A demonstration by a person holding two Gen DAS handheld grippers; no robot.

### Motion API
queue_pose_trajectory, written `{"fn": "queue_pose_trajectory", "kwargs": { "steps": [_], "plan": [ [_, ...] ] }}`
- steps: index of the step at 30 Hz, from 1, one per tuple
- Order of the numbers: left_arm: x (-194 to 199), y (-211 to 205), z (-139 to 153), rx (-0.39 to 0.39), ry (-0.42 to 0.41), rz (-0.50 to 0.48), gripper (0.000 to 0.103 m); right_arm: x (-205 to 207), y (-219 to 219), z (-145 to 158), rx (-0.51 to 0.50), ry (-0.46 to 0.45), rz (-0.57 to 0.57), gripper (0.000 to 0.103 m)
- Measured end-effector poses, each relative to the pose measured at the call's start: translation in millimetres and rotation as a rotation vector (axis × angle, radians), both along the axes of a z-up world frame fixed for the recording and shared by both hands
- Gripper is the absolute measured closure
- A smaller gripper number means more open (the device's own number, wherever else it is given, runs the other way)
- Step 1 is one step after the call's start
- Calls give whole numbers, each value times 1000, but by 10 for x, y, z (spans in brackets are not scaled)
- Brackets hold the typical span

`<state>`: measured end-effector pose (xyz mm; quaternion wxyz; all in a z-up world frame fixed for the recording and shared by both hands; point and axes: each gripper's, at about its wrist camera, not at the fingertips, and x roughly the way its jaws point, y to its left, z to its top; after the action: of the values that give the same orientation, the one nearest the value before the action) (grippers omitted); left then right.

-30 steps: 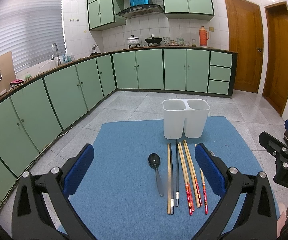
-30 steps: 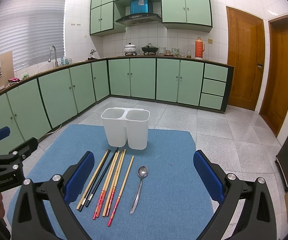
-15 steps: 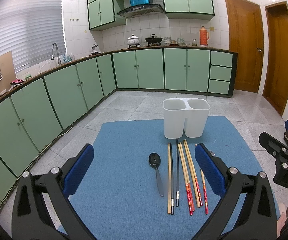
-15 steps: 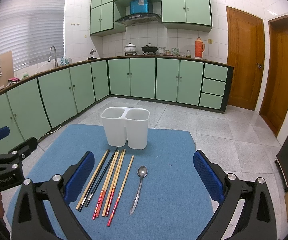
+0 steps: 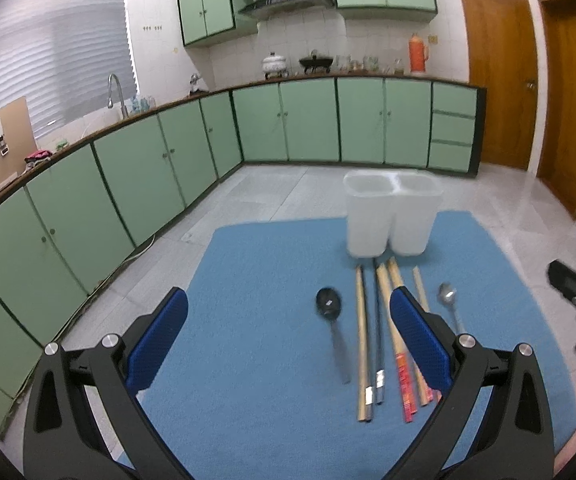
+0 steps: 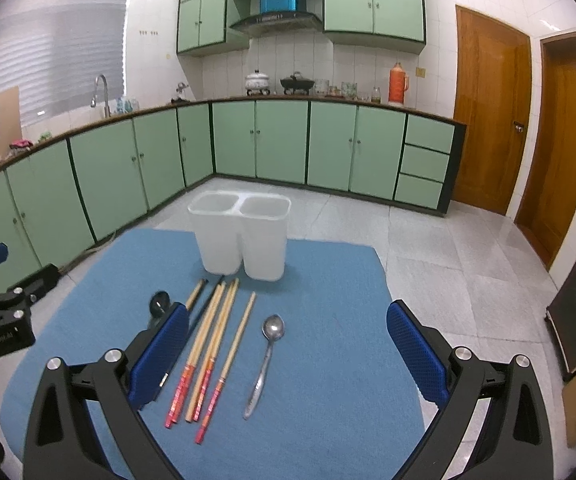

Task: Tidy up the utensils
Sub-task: 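Close the left tool on the black spoon while the right tool grasps the silver spoon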

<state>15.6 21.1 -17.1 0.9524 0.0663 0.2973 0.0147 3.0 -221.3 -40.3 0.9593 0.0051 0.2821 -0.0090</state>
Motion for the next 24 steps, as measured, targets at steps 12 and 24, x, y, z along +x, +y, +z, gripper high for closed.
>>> {"fn": "queue_pose_trajectory", "kwargs": {
  "steps": [12,24],
  "plan": [
    [738,116,-651,5,187,26,5,709,-126,-614,22,190,-1,15],
    [1411,-9,-1178,-12,314,33,8,1432,-42,-1197,47,368,5,27]
  ]
}}
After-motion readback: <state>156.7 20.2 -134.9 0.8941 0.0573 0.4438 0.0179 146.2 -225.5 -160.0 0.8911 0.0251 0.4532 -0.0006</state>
